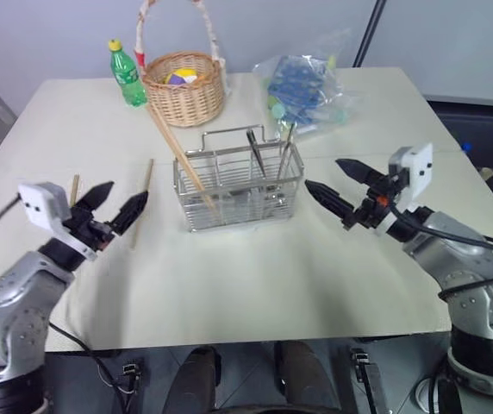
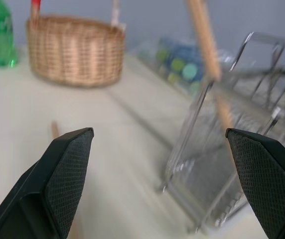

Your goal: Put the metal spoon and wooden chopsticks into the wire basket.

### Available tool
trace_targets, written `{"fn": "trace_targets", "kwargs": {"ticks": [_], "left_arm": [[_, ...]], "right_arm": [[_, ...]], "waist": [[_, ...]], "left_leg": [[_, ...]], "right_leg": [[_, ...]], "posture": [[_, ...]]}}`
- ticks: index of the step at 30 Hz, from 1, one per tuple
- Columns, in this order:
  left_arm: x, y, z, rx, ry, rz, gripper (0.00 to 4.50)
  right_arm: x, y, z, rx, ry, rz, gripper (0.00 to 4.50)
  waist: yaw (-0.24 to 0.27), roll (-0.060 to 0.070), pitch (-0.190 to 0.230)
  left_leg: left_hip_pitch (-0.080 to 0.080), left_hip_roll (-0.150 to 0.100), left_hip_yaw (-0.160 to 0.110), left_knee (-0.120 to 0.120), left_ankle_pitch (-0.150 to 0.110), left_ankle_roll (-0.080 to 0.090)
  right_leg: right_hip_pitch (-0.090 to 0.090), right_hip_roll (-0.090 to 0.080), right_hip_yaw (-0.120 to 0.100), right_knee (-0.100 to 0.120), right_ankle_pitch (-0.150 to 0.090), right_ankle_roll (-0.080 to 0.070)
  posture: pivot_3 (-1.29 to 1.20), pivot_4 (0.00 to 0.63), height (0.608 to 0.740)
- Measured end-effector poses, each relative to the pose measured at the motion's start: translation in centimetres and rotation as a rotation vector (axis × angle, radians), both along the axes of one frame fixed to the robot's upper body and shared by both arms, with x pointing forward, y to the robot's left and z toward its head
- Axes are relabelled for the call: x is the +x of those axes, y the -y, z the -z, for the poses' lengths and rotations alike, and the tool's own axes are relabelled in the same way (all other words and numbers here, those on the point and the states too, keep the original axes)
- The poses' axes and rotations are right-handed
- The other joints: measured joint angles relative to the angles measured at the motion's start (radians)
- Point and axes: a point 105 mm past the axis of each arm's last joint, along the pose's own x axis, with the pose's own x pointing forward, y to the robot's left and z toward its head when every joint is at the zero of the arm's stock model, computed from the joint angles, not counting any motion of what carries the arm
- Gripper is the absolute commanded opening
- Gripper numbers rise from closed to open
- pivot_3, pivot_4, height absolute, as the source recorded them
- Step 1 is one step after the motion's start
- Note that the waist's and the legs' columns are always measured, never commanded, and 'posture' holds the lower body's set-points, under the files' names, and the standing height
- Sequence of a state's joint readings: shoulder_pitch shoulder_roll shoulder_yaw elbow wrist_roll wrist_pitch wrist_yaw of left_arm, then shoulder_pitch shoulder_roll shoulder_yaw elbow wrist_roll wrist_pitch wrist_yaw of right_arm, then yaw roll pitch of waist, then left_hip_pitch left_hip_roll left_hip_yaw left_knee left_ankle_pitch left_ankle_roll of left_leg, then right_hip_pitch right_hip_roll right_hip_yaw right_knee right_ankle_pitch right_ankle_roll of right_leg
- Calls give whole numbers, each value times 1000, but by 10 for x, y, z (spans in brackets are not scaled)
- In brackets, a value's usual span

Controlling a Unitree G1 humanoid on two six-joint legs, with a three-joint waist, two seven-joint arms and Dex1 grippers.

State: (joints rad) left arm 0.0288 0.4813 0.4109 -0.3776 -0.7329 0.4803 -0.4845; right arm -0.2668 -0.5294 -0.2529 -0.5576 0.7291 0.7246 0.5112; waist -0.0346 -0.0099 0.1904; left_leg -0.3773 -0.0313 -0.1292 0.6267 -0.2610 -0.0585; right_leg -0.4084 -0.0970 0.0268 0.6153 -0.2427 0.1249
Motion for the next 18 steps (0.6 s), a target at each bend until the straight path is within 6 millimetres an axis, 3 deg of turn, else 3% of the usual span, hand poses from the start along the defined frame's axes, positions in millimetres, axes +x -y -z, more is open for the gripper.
{"fn": "trace_targets", "kwargs": {"ticks": [10, 18], "left_arm": [[3, -21, 50, 17, -107, -150, 4500], [12, -25, 55, 34, -107, -187, 4500]], "right_arm": [[-25, -9, 12, 31, -29, -85, 4468], [-47, -7, 13, -94, 5, -227, 4468]], "waist": [[25, 0, 0], [22, -1, -1]], "left_leg": [[0, 0, 0, 1, 0, 0], [0, 0, 0, 1, 0, 0]], "right_leg": [[1, 0, 0, -2, -1, -2], [1, 0, 0, -2, -1, -2]], "posture": [[0, 150, 740], [0, 150, 740]]}}
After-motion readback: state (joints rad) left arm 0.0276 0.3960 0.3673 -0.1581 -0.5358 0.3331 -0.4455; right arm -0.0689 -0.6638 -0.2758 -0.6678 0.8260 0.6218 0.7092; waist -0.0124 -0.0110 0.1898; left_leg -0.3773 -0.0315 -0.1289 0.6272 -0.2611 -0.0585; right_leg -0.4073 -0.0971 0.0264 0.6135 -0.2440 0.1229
